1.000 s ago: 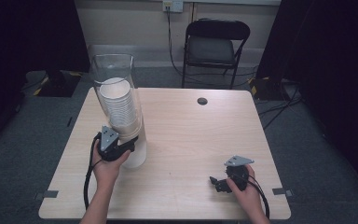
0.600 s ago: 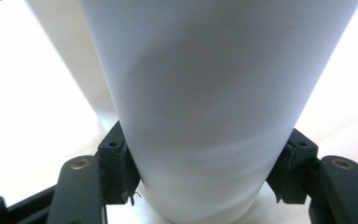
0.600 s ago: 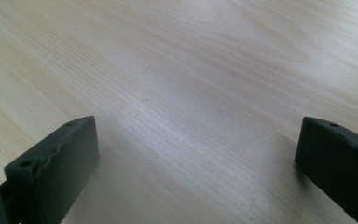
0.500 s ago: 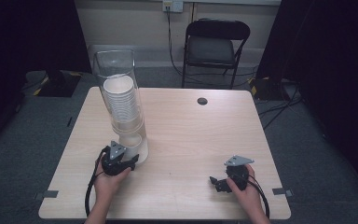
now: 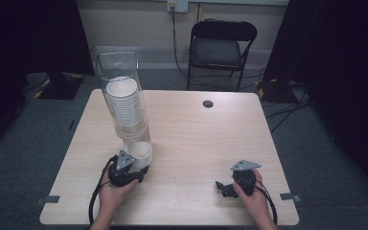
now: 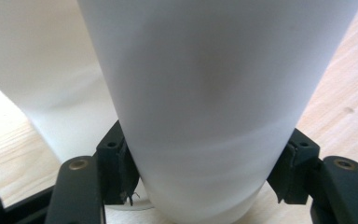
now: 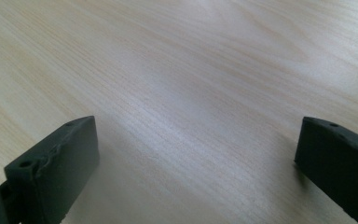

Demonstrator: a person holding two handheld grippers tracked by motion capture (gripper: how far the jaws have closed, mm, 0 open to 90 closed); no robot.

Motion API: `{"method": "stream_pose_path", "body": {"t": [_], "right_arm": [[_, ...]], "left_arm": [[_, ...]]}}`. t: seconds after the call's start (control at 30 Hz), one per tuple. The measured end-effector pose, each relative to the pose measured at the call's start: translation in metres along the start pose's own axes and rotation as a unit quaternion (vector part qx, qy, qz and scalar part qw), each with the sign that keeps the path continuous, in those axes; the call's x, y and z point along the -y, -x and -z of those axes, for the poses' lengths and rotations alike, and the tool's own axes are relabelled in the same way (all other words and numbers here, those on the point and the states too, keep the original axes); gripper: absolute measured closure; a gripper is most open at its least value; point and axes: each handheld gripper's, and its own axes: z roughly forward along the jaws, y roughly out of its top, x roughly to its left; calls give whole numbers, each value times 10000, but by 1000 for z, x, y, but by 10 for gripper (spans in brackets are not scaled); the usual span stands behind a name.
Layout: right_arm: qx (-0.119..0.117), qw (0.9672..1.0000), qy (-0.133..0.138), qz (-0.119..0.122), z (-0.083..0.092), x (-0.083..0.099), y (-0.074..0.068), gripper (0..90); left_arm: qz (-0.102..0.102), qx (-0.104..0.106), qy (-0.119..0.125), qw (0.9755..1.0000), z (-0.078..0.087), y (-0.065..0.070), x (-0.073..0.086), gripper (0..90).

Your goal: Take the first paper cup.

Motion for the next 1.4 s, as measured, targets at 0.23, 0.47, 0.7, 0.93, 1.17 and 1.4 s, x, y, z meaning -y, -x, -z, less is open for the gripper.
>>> {"method": "stream_pose_path", "body": {"t": [0.23, 0.47, 0.7, 0.93, 1.17, 1.4], "right_arm": [[1, 10000, 0, 0, 0, 0, 0, 0], [1, 10000, 2, 8, 0, 0, 0, 0], [1, 10000, 0, 0, 0, 0, 0, 0], [1, 10000, 0, 0, 0, 0, 0, 0], [0, 10000, -1, -2, 0, 0, 0, 0], [0, 10000, 1, 0, 0, 0, 0, 0]], "left_arm": [[6, 177, 33, 9998, -3, 7, -2, 355], [-159, 426, -123, 9989, -13, 19, -5, 350], [-195, 677, -225, 9973, -25, 31, -7, 347], [-221, 865, -265, 9957, -32, 40, -9, 346], [-211, 1046, -306, 9938, -35, 42, -11, 342], [-229, 1175, -381, 9921, -36, 46, -12, 338]]}}
